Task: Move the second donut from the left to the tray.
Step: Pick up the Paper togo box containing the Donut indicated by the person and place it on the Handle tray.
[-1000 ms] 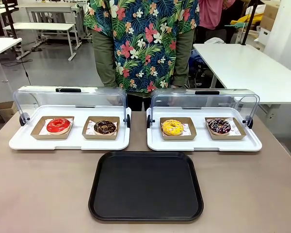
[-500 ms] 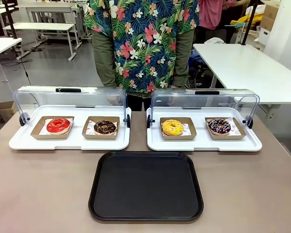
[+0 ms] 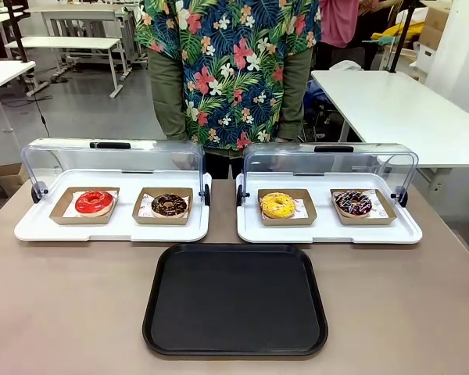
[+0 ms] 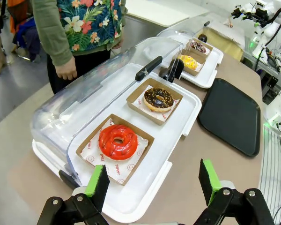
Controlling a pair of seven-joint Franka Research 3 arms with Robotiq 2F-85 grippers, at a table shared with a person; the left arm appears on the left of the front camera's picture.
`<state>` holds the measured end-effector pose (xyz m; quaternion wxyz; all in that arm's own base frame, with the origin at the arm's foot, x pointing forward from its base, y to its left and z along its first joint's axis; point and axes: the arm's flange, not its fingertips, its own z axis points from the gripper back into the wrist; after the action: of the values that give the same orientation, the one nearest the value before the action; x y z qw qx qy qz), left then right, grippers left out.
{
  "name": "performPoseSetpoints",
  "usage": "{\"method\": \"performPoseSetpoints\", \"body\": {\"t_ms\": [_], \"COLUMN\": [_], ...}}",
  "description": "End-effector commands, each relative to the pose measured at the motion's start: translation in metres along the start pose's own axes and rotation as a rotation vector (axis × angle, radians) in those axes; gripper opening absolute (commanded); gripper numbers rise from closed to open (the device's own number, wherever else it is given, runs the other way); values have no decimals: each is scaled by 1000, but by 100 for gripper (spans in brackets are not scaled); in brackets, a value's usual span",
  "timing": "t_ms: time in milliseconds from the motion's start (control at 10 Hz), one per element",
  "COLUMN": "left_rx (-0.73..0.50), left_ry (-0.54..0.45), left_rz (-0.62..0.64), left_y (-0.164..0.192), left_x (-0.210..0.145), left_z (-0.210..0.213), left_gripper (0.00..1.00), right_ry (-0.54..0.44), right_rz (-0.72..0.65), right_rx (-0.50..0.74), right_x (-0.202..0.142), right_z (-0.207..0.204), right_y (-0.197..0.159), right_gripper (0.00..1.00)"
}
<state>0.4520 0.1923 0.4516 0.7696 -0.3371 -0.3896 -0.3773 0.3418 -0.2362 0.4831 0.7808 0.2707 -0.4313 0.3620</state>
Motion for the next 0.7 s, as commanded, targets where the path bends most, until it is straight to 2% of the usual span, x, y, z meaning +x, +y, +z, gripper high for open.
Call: {"method": "performPoseSetpoints", "body": {"t_ms": [0, 600], "left_rx": [-1, -1], "left_ry": [2, 2], "left_rz": [6, 6], "left_y": [1, 1], "left_x": [2, 2], "left_z": [0, 0], "left_gripper": [100, 100], "right_ry": [-32, -32], "right_rz": [31, 31], "right_rx": [-5, -5], "right_x": [2, 2], "right_z": [1, 1], "right_y": [-4, -4], "right_gripper": [100, 100]}}
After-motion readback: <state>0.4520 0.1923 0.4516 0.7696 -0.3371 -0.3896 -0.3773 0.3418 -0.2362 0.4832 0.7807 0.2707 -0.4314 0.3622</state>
